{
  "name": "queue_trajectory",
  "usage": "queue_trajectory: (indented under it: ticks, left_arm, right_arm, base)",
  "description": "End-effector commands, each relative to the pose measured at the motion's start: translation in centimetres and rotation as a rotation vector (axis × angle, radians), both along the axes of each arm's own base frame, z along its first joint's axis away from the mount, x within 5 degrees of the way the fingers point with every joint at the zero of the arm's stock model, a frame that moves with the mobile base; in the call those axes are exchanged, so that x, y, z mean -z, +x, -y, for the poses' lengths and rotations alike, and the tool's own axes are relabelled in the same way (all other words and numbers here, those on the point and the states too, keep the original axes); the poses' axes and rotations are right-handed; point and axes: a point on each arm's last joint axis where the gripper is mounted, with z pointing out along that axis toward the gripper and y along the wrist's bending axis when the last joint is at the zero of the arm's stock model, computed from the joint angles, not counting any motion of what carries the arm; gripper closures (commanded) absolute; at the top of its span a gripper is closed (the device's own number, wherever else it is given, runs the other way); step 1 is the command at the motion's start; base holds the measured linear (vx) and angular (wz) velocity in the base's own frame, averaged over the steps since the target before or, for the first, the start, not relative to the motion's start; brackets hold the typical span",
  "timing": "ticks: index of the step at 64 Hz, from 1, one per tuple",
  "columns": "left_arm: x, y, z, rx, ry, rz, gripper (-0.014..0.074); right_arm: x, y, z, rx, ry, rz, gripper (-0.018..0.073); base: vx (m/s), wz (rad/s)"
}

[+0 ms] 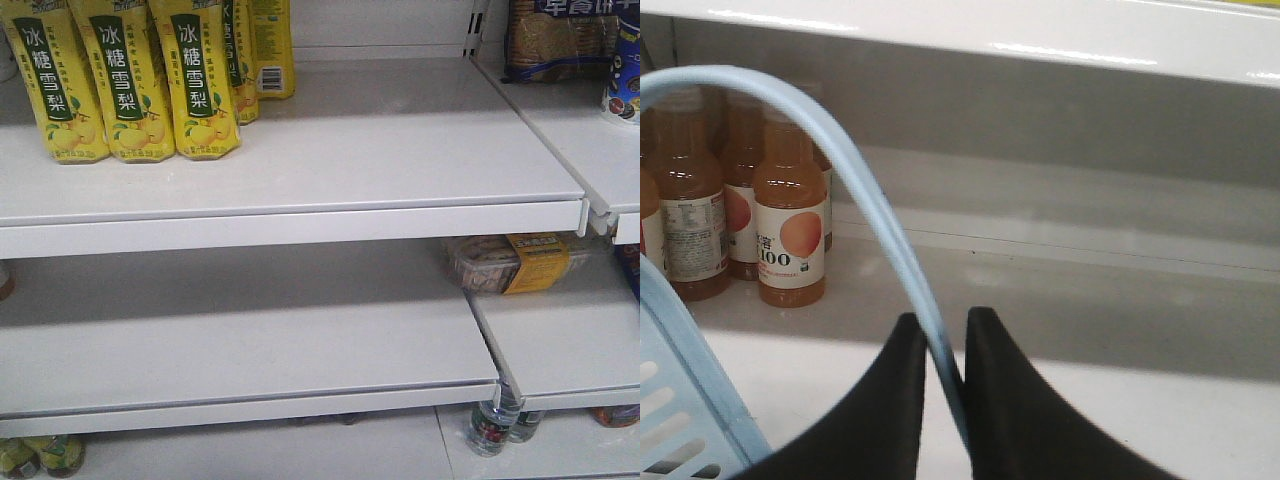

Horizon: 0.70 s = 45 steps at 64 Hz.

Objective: Place coke in basket with both arms

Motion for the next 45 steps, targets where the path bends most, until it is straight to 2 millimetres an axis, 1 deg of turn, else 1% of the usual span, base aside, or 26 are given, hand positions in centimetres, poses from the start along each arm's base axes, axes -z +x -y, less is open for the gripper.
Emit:
queue_trajectory:
  ticks: [1, 45]
  left_arm:
    - [-1.49, -0.14, 0.19, 0.019, 0.094, 0.167, 0.0603]
    - [-1.49, -0.14, 0.19, 0.019, 0.094, 0.167, 0.0603]
  right_arm:
    - [-0.24, -0.05, 0.12, 0.014, -0.014, 0.072, 0.0564]
    - [-0.22, -0.05, 0.12, 0.014, -0.013, 0.071, 0.0564]
  base:
    - [0.0, 0.0]
    - [0.0, 0.0]
